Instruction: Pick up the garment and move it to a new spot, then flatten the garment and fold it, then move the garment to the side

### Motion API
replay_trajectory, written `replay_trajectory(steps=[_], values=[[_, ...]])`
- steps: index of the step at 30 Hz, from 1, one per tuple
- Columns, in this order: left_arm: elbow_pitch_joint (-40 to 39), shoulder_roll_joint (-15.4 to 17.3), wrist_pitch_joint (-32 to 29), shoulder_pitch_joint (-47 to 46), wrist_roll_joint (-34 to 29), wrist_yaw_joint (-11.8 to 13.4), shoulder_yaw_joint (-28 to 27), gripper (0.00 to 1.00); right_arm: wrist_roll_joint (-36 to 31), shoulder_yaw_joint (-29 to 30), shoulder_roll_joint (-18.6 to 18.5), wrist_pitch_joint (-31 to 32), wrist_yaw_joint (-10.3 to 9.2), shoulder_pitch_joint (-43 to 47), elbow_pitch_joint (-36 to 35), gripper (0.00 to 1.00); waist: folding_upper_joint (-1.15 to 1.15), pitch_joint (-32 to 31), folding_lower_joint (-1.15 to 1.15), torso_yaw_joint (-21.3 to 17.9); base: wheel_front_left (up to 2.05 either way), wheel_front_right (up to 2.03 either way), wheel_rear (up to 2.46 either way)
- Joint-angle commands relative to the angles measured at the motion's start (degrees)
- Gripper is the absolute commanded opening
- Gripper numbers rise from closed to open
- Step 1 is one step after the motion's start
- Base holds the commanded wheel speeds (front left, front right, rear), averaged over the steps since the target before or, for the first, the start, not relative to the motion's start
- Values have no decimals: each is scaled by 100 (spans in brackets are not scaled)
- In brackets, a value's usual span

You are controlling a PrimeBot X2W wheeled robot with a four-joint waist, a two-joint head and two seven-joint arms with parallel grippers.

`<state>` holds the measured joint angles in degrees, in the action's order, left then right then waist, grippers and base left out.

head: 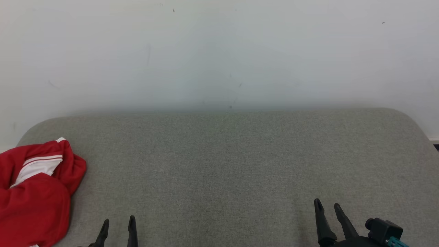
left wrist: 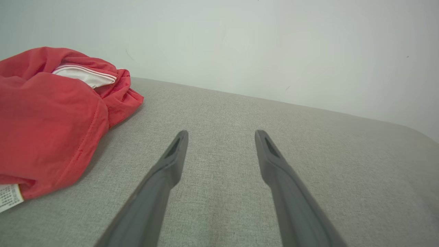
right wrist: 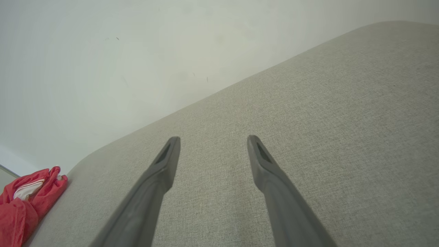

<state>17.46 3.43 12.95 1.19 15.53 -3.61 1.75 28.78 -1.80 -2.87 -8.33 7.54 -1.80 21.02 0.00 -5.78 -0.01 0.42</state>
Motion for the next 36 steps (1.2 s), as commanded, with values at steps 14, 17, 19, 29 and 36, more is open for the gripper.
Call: replay_trajectory(steps=[14,17,19,29,36], values=[[124,-48,206,67,-553,-72,13,100,-465,-21,-2,-51,-10,79,59,100,0,-87,1,3,0,0,0],[144,-50,247,87,-676,-76,20,100,-546,-36,-2,-81,-10,85,77,100,0,-106,1,4,0,0,0],[157,-52,235,85,-642,-87,13,100,-523,-39,-2,-82,-10,79,91,100,0,-108,1,5,0,0,0],[209,-56,235,87,-568,-90,-10,100,-477,-52,-2,-117,-10,76,139,100,0,-104,1,26,0,0,0],[283,-57,235,42,29,-85,-56,100,-367,-76,-1,-98,-10,78,135,100,0,-105,1,39,0,0,0]])
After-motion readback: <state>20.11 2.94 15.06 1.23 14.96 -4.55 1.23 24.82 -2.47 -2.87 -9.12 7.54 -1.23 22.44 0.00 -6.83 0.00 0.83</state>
